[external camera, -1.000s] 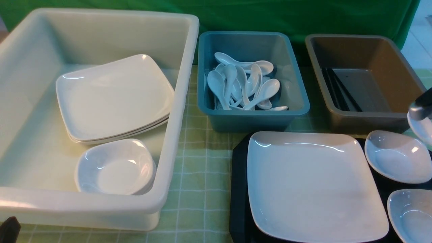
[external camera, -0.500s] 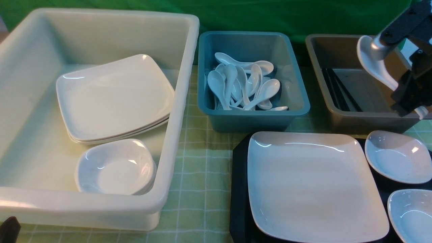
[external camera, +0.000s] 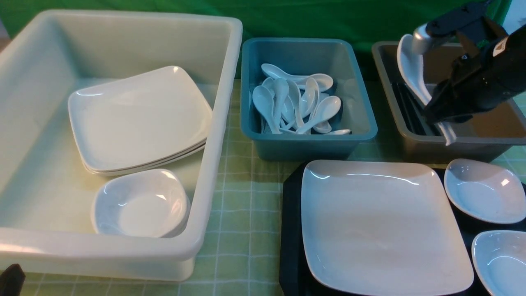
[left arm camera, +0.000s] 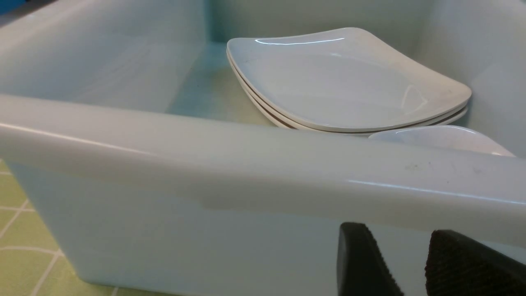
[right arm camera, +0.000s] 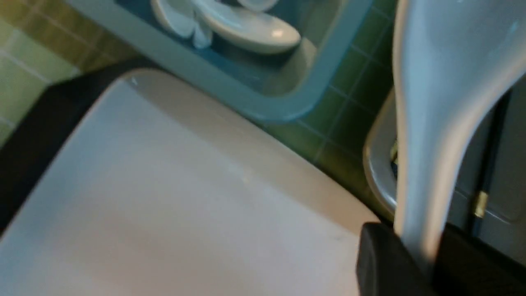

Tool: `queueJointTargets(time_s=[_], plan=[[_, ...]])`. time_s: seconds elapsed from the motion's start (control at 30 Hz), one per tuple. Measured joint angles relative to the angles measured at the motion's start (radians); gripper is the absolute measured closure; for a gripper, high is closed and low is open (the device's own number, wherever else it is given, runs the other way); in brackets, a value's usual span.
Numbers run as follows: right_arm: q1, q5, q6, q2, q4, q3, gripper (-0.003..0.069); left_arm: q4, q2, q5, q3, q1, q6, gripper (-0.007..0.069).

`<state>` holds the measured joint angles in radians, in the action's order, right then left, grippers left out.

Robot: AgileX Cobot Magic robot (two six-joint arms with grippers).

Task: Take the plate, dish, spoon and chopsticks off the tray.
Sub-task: Use the right arm to put the soup spoon into the small storage box in the middle

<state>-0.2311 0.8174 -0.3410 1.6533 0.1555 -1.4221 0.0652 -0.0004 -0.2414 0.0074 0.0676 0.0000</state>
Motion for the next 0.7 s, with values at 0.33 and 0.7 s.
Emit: queueJointTargets(time_s=[0.33,0.7], plan=[[-0.085,-0.19,0.006,0.289,0.063,-0.274,0.0545,0.0,0.0,0.0,0.0,0.0,0.0,0.04],[-0.116,-0.337,0.006,0.471,0.066,-0.36,0.0326,0.0,0.0,0.0,0.0,0.0,0.0,0.04]])
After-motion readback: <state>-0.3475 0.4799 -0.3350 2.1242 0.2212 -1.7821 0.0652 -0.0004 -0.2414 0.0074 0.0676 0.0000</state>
